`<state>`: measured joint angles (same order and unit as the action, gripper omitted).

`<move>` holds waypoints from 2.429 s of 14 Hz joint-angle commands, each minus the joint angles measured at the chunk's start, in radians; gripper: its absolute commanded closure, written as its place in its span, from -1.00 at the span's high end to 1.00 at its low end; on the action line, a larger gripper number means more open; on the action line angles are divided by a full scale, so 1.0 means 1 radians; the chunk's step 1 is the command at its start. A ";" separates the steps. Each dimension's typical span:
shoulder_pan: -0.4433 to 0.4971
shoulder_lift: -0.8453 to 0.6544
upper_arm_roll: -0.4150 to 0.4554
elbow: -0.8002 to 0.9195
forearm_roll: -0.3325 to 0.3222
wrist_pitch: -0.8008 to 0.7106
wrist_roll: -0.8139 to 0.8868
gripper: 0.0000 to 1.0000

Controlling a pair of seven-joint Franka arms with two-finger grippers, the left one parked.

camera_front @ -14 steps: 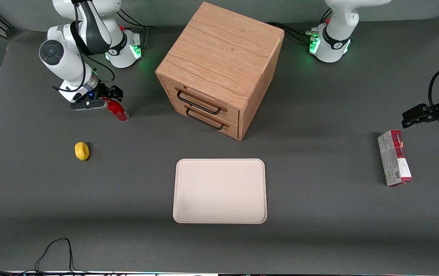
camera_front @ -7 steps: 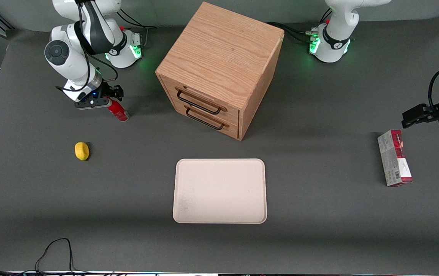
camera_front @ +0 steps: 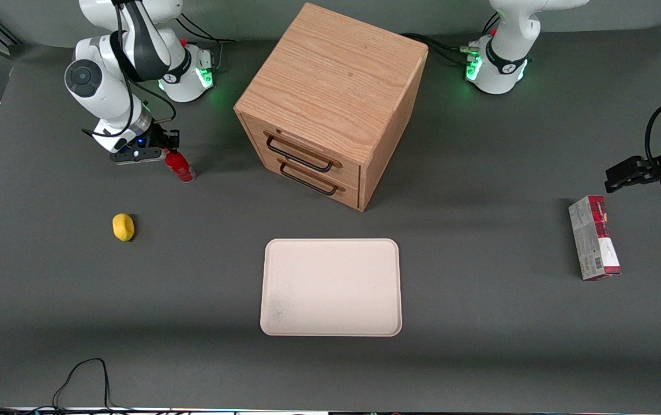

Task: Place coke bottle on tray
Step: 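Lift the held bottle off the table with the right gripper, then carry the bottle over the cream tray with the right gripper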

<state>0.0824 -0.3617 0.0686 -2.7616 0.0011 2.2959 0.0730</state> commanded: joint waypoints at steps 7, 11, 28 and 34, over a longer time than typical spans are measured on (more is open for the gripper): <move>-0.036 0.191 0.000 0.519 0.008 -0.269 0.097 -1.00; -0.036 0.392 0.002 1.010 0.011 -0.600 0.152 -1.00; -0.050 1.073 0.573 1.723 -0.325 -0.518 0.740 -1.00; -0.001 1.282 0.562 1.722 -0.501 -0.264 0.732 -1.00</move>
<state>0.0572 0.8386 0.6227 -1.1054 -0.4177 2.0030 0.8061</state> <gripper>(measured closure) 0.661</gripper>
